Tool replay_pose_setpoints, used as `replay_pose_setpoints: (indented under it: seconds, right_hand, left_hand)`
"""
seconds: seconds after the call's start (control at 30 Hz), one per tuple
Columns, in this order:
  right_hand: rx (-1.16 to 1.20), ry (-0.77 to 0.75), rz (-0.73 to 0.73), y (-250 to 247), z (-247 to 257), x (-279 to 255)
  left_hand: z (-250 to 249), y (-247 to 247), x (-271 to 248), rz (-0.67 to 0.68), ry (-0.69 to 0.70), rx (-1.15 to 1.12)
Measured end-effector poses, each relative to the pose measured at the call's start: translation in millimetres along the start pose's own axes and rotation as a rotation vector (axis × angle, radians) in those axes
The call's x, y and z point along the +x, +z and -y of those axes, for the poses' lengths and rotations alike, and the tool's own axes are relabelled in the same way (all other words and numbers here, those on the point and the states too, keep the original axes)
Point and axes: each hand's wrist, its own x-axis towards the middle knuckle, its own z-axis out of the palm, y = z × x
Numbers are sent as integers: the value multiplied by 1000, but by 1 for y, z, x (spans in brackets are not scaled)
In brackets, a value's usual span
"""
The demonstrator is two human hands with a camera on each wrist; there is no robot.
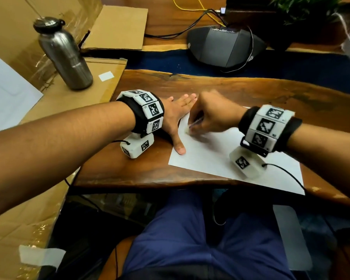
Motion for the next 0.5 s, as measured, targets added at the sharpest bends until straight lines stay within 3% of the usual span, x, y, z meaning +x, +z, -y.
replay_pose_setpoints:
  seconds: [0.13,0.37,0.5]
  right_hand:
    - [-45,100,-154,-9,-15,18]
    - [-5,-82,85,11,20,-22]
    - [-61,4,-54,-2,2,8]
  left_hand:
    - [-4,-4,-8,2,-8,-11]
    - [-1,2,-2,0,-7,-3]
    - [-9,-4,-14,4,-15,-29]
